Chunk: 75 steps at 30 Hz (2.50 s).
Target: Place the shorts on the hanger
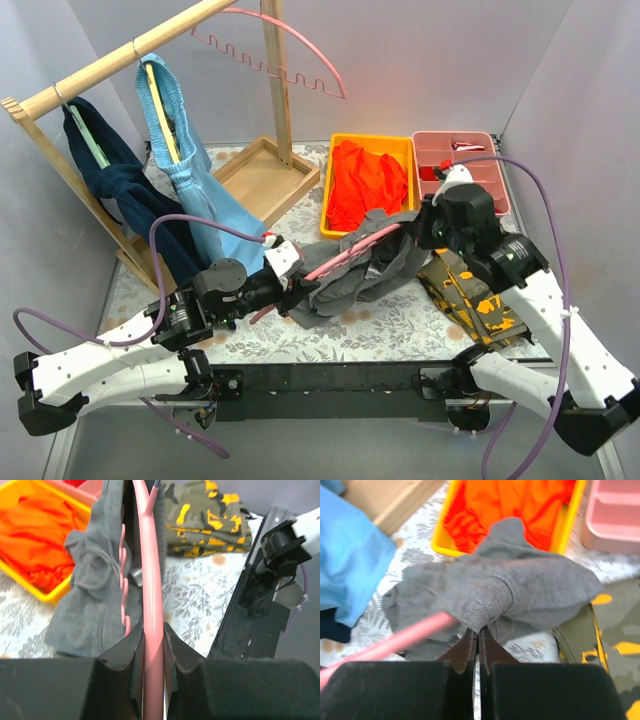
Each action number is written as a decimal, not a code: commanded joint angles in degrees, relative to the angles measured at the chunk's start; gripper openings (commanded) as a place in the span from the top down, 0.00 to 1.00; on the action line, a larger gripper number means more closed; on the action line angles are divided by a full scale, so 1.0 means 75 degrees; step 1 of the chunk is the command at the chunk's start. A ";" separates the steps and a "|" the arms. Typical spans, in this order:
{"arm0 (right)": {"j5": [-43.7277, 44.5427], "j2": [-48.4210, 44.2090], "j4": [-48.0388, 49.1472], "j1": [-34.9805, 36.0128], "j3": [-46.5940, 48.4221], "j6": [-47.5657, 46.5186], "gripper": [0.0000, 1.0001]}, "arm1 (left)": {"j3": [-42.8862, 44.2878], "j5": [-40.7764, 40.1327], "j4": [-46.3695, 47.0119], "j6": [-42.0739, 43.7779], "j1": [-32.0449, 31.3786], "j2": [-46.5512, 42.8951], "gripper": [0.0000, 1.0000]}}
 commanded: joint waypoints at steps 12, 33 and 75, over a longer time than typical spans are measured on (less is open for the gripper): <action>0.1806 0.3275 -0.1267 0.2863 0.5699 -0.0942 0.99 | -0.0711 0.0957 0.2321 -0.0152 0.0000 -0.0624 1.00; 0.2888 0.3335 -0.2052 0.3049 0.5770 -0.1365 0.99 | -0.0639 0.1144 0.2343 -0.3644 0.0000 -0.0414 1.00; 0.2959 -0.0697 0.3910 0.3659 -0.2583 0.0627 0.36 | -0.2561 -0.1082 0.8438 -0.2344 0.0000 -0.0331 1.00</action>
